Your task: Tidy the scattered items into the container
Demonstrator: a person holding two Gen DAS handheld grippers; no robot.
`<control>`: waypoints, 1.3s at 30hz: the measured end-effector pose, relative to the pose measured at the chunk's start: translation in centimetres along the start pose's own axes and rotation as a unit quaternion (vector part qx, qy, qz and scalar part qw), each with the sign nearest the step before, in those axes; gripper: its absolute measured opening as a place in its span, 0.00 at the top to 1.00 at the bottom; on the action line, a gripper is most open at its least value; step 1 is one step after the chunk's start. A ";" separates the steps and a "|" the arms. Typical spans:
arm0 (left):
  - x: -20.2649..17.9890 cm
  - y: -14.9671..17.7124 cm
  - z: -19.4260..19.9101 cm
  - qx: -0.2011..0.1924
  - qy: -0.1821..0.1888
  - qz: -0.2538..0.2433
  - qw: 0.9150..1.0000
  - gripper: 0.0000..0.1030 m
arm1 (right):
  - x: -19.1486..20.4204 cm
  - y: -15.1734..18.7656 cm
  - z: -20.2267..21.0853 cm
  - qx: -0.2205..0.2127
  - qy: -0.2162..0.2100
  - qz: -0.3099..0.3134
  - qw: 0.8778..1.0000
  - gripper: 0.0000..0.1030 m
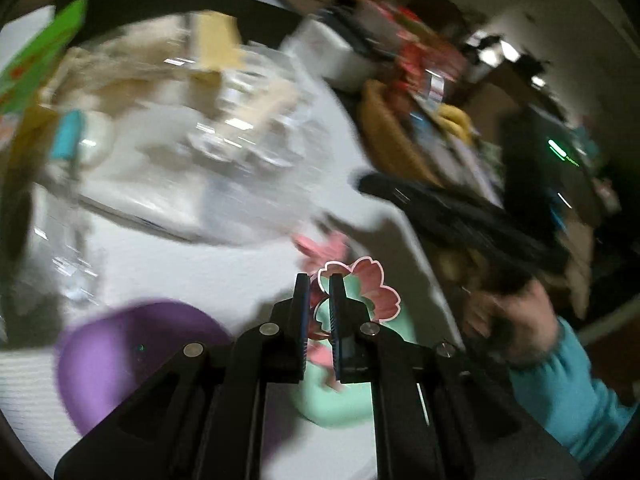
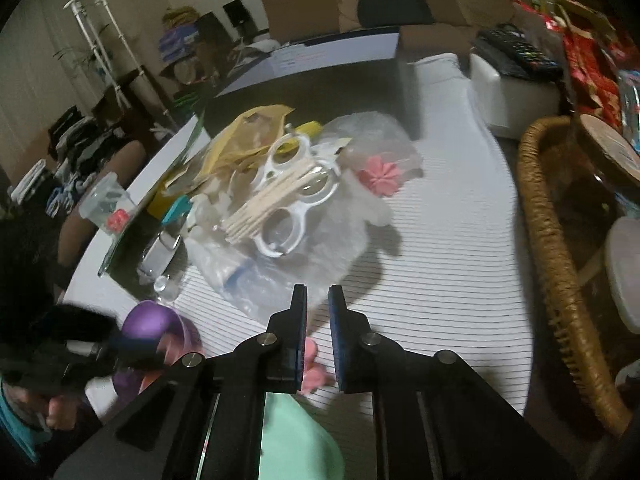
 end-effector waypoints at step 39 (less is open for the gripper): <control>1.8 -0.3 -1.6 0.007 -0.086 -0.016 0.996 0.59 | -1.3 2.1 0.3 0.037 -0.085 -0.048 0.995 0.94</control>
Point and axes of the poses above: each gripper's, at about its wrist camera, not at the fingertips, and z roughly against the way its jaws point, x to its left, y to its underside, the point moved 1 cm from there along -z, roughly the way its jaws point, and after that the axes turned 5 degrees about z, right-handed, at the moved point
